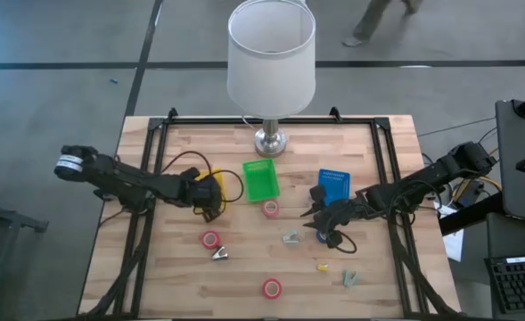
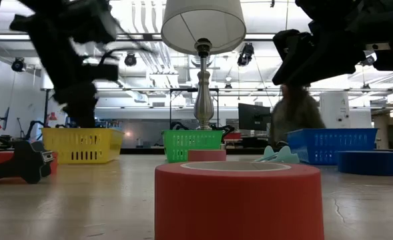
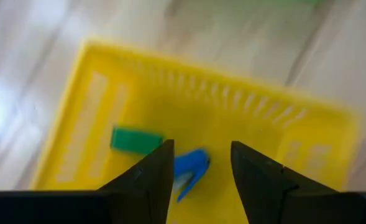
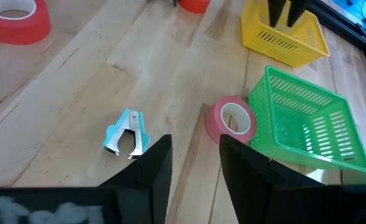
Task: Pick and place Stapler, Stapler remover, tape
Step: Put the yellow stapler into the yellow bin
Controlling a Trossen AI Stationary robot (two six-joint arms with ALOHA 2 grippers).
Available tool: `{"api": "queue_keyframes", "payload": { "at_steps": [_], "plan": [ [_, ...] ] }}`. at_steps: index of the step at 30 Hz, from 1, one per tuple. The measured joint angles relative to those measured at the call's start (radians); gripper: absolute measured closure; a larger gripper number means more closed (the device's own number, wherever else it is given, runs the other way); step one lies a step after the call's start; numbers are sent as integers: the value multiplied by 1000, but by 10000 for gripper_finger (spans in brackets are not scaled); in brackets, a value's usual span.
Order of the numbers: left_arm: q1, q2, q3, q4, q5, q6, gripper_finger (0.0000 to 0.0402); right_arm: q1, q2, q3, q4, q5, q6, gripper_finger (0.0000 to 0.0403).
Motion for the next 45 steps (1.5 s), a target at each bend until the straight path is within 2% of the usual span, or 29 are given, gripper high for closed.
{"api": "queue_keyframes", "payload": {
  "at_steps": [3,6,12,14,22,31,40,45],
  "plan": [
    [0,-1,63,2,-15,47,241,0,0,0,0,0,6,273],
    [0,-3,116,37,-16,88,241,0,0,0,-1,-3,78,273],
    [-2,-3,137,202,-16,168,241,12,-1,0,-2,-185,211,273],
    [-1,-3,132,241,-16,198,241,33,-1,0,-2,-206,257,273],
    [-1,-3,128,254,-16,213,241,161,9,-1,-1,-187,478,273],
    [-1,-3,128,265,-16,214,241,316,110,-1,-3,-115,695,273],
    [-1,-3,128,272,-16,214,241,365,163,3,-3,-18,760,273],
    [-1,-3,128,272,-16,213,241,390,164,16,-2,-14,761,273]
  ]
}}
